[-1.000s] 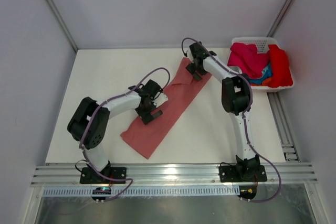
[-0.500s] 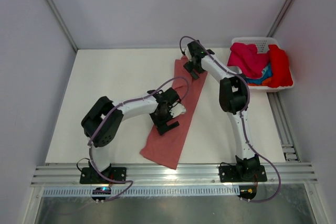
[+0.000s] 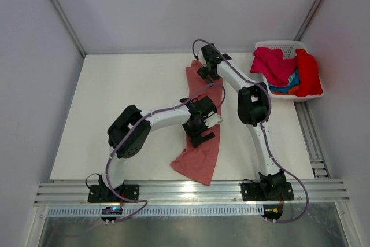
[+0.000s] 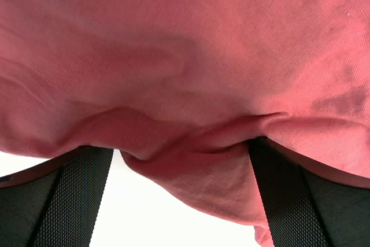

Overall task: Fold and stack the t-shirts
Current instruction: Fold the tshirt

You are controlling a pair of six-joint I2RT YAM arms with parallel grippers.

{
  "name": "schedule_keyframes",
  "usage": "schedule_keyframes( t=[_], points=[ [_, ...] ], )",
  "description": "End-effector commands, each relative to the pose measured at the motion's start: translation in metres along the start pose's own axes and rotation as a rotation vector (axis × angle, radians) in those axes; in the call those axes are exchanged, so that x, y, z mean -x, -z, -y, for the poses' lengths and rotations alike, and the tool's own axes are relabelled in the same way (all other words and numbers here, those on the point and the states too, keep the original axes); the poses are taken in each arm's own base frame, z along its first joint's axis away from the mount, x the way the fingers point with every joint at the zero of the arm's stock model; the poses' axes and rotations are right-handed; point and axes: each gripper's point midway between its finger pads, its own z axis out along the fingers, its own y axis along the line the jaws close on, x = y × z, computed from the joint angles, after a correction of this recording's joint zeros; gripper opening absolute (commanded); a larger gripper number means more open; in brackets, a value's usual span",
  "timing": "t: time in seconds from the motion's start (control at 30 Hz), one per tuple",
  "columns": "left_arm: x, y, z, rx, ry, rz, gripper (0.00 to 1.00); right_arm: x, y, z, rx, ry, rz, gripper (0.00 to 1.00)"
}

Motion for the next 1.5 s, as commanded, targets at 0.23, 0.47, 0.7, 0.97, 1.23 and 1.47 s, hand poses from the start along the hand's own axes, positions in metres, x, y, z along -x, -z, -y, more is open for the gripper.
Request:
schedule_keyframes(
  t=[0.23, 0.47, 0.7, 0.97, 1.23, 1.47],
  points=[
    [0.040, -0.021, 0.012, -0.021, 0.077, 0.106, 0.99, 0.029, 0.009, -0.005, 0.001, -0.032, 0.075, 0.99],
    [0.058, -0.023, 0.014, -0.033, 0.160, 0.134, 0.99, 0.032, 0.007, -0.009, 0.007, -0.034, 0.076, 0.99],
    [-0.017, -0.005, 0.010, 0.049, 0.106, 0.014, 0.99, 0.029, 0.008, -0.005, -0.020, -0.022, 0.066, 0.99],
    [-0.039, 0.022, 0.021, 0.005, -0.025, 0.089, 0.99, 0.032, 0.005, -0.007, -0.013, -0.040, 0.075, 0.99],
    [-0.050, 0.005, 0.033, -0.055, -0.059, 0.051, 0.99, 0.037, 0.010, -0.002, -0.026, -0.040, 0.090, 0.99],
    [-0.046, 0.000, 0.060, -0.052, -0.190, 0.054, 0.99, 0.042, 0.008, -0.003, -0.015, -0.043, 0.106, 0.99]
  ],
)
